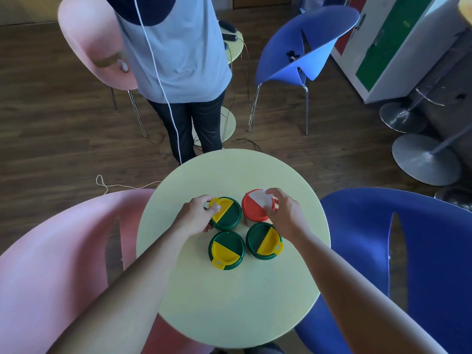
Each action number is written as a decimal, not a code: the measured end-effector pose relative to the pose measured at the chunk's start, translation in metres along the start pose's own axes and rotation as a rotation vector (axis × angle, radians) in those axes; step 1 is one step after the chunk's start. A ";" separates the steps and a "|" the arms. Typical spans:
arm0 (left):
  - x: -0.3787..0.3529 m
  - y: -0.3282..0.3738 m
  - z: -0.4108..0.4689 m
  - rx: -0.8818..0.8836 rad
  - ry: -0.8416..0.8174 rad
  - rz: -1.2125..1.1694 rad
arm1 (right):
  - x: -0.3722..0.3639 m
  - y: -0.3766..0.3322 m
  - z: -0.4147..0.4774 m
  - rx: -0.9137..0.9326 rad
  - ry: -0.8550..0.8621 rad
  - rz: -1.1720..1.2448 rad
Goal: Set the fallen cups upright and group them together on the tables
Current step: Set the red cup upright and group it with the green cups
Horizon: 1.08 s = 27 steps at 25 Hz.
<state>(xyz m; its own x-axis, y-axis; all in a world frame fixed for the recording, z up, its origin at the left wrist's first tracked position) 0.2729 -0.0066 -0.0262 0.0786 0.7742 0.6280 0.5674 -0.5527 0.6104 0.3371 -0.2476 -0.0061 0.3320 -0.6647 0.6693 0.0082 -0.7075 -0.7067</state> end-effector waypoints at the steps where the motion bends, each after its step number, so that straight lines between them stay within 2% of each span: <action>1: 0.000 -0.001 0.000 -0.003 -0.004 -0.002 | 0.000 0.001 0.001 -0.007 -0.007 0.010; 11: 0.000 0.002 0.000 -0.032 -0.027 0.021 | 0.005 0.005 0.006 0.009 -0.060 0.018; 16: -0.001 -0.003 -0.011 -0.001 -0.012 -0.081 | 0.007 0.006 0.001 -0.017 -0.032 0.051; 20: -0.007 -0.021 -0.036 0.142 -0.061 -0.291 | 0.007 0.016 -0.020 -0.163 0.035 0.100; 25: -0.029 -0.034 -0.071 0.234 -0.312 -0.406 | -0.008 0.031 -0.051 -0.437 -0.145 0.340; 27: -0.036 -0.036 -0.077 0.238 -0.318 -0.448 | -0.017 0.035 -0.060 -0.496 -0.186 0.455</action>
<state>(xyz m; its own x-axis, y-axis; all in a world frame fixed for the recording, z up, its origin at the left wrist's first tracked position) 0.1869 -0.0386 -0.0340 0.0100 0.9906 0.1365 0.7673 -0.0951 0.6341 0.2749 -0.2758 -0.0287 0.3563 -0.9002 0.2504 -0.5873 -0.4242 -0.6894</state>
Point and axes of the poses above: each hand's wrist, its own z-axis towards the middle knuckle, its own x-axis out of the back of the hand, y = z × x, the point moved 4 cm from there along z, towards the middle knuckle, and after that the axes turned 2 degrees about y, right-handed, at the moved point
